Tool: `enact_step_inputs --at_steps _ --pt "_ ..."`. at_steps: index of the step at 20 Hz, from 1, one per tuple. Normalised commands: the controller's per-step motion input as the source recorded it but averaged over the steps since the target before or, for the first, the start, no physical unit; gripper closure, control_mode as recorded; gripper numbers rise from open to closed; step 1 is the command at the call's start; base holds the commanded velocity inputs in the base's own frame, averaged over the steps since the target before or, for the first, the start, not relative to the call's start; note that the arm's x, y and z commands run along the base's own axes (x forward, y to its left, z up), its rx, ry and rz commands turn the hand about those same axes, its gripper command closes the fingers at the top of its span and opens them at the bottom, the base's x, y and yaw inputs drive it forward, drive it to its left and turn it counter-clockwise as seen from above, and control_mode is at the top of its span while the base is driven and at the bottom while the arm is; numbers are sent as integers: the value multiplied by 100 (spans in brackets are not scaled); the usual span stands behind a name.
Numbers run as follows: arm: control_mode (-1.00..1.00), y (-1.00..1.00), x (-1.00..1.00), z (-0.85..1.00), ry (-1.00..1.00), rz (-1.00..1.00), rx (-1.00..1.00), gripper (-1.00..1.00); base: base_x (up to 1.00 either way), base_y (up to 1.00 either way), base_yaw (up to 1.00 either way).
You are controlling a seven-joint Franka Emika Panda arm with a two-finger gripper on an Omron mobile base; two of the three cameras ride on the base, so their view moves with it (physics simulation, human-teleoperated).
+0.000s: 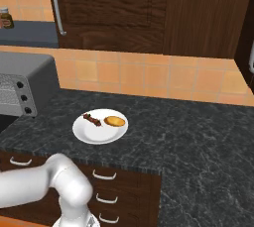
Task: Pick up the kebab skewer and baguette bread, and place them inside the toaster oven. Close the toaster oven door and start by setting the timer.
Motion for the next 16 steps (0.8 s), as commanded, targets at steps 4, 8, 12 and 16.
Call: enact_step_inputs --at_steps 4,8,12,16 --pt "-100 7 38 -13 0 0 0 -100 0 0 0" --pt "-100 1 28 -11 0 0 1 -100 0 0 0" --pt "-100 1 13 0 0 0 0 -100 0 0 0" --pt "-100 3 13 0 0 0 0 -100 0 0 0"
